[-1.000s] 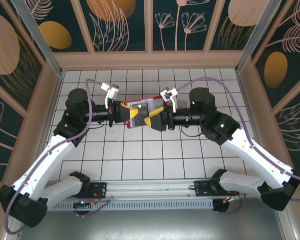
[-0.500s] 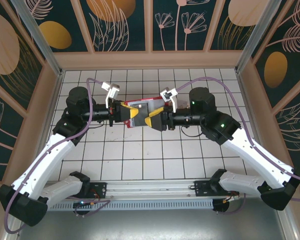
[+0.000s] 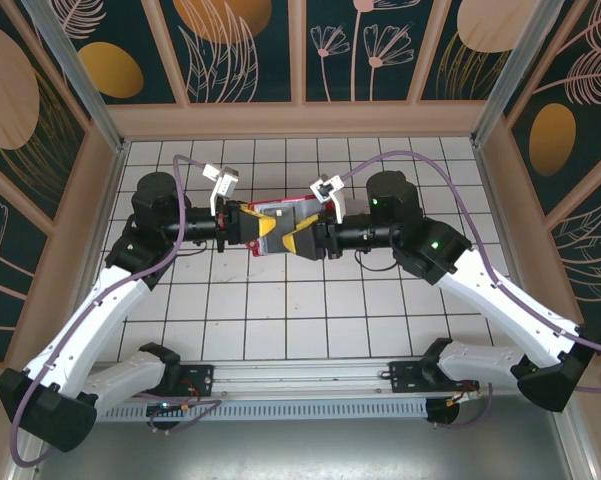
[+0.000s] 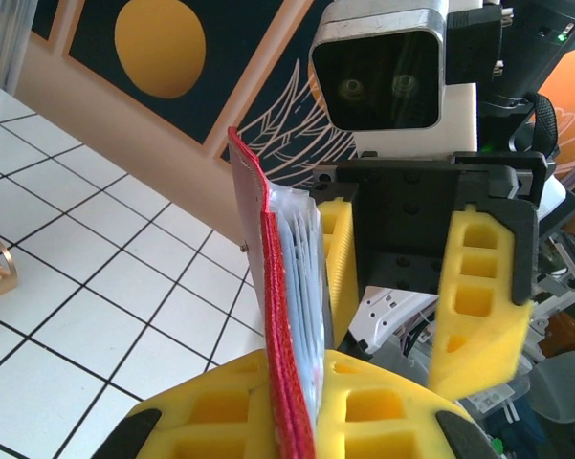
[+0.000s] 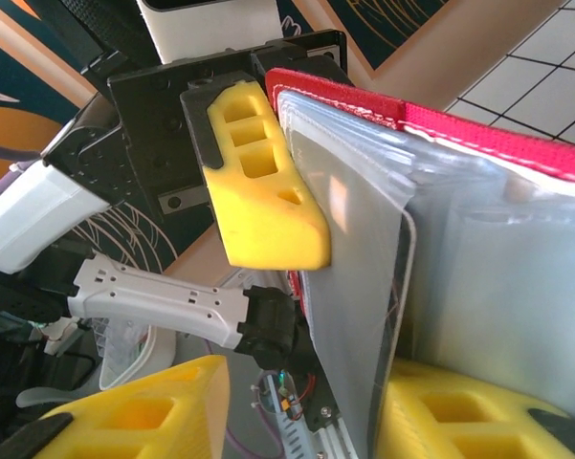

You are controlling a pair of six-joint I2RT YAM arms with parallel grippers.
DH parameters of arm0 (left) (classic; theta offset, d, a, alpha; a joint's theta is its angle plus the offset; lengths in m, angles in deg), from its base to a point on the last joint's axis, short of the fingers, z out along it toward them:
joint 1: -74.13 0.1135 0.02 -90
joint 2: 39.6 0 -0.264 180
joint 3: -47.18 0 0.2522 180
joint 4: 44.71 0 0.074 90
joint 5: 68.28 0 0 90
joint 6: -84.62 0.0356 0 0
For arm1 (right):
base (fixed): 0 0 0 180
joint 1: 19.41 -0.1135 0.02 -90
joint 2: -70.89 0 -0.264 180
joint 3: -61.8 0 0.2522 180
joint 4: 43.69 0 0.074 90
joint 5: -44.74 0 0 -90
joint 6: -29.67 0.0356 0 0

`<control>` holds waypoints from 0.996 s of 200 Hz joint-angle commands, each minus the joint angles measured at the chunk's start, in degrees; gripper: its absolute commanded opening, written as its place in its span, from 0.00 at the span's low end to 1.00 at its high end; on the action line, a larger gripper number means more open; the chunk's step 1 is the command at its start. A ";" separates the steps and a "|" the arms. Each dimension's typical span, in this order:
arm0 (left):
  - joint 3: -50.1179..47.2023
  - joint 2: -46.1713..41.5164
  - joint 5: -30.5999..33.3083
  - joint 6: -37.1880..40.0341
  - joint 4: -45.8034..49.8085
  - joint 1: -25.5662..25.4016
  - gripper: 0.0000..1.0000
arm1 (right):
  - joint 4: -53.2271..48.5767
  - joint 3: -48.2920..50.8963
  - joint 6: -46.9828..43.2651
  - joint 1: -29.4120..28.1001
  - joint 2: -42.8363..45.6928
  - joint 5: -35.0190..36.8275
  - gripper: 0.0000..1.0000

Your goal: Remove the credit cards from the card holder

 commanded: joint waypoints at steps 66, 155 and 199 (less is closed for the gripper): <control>0.94 -1.28 1.69 1.20 -1.14 -0.56 0.24 | 4.60 1.28 -0.20 -2.05 5.42 4.31 0.07; -0.06 -3.39 -1.51 1.14 -3.87 -0.56 0.00 | 2.77 2.19 -0.29 -0.61 7.32 6.35 0.08; -0.32 -4.11 -1.99 1.86 -3.70 -0.56 0.00 | 1.06 2.31 -0.64 0.48 8.20 6.91 0.09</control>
